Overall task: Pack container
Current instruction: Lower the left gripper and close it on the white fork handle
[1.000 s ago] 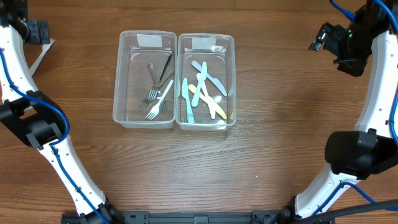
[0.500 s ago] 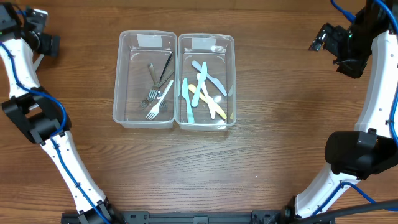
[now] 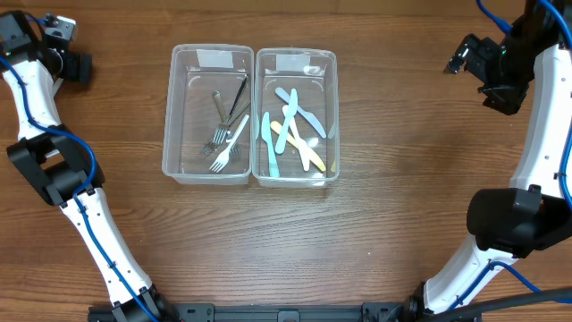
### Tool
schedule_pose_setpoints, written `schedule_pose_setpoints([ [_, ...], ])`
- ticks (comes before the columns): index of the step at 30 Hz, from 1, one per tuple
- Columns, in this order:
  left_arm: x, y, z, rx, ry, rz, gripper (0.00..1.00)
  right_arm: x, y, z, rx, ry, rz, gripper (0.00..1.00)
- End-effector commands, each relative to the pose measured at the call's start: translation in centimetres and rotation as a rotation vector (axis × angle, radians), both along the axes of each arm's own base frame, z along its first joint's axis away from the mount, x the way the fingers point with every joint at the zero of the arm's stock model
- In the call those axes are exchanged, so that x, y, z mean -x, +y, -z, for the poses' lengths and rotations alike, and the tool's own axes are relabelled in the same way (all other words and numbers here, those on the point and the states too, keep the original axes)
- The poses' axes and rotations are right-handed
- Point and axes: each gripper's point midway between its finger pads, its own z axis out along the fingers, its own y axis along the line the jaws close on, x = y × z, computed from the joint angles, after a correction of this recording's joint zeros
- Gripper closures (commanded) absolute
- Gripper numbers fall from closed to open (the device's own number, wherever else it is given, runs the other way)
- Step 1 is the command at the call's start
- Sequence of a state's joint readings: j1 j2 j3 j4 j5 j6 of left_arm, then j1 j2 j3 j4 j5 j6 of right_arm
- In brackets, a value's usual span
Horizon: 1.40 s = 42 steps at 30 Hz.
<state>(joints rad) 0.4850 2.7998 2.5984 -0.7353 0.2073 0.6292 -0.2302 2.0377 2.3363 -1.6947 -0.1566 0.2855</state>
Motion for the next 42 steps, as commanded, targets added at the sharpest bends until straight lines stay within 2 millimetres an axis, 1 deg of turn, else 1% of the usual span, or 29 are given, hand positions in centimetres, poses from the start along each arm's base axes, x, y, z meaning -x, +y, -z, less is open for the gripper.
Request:
schedule_pose_setpoints([
  [1, 1.3, -0.8, 5.5, 0.081, 0.085, -0.041, 0.09, 0.2, -0.1, -0.6, 0.008, -0.014, 0.01, 0.0],
  [7, 2.0, 0.4, 5.6, 0.194, 0.07, -0.169, 0.09, 0.1, -0.1, -0.6, 0.009, -0.017, 0.01, 0.0],
  [11, 3.0, 1.3, 6.3, 0.218, 0.088, -0.209, 0.09, 0.1, -0.1, -0.6, 0.009, -0.017, 0.01, 0.0],
  [16, 3.5, 1.1, 6.9, 0.23, 0.107, -0.21, 0.09, 0.1, -0.1, -0.6, 0.008, -0.017, 0.01, 0.0],
  [17, 3.6, 1.1, 6.9, 0.23, 0.108, -0.211, 0.11, 0.1, -0.1, -0.6, 0.008, -0.017, 0.011, 0.0],
  [19, 3.6, 1.1, 7.0, 0.231, 0.111, -0.211, 0.19, 0.1, -0.1, -0.6, 0.007, -0.016, 0.014, 0.0],
  [21, 3.6, 1.0, 7.0, 0.231, 0.113, -0.21, 0.25, 0.1, -0.1, -0.6, 0.007, -0.016, 0.014, 0.0],
  [23, 3.6, 1.0, 7.0, 0.226, 0.113, -0.201, 0.35, 0.1, -0.1, -0.6, 0.007, -0.015, 0.014, 0.0],
  [26, 3.7, 1.0, 7.0, 0.23, 0.114, -0.2, 0.45, 0.1, -0.1, -0.6, 0.006, -0.015, 0.018, 0.0],
  [31, 3.7, 0.9, 7.0, 0.231, 0.117, -0.201, 0.58, 0.1, -0.1, -0.6, 0.006, -0.015, 0.018, 0.0],
  [42, 3.9, 0.8, 7.2, 0.236, 0.127, -0.201, 0.7, 0.1, -0.1, -0.6, 0.004, -0.014, 0.025, 0.0],
])
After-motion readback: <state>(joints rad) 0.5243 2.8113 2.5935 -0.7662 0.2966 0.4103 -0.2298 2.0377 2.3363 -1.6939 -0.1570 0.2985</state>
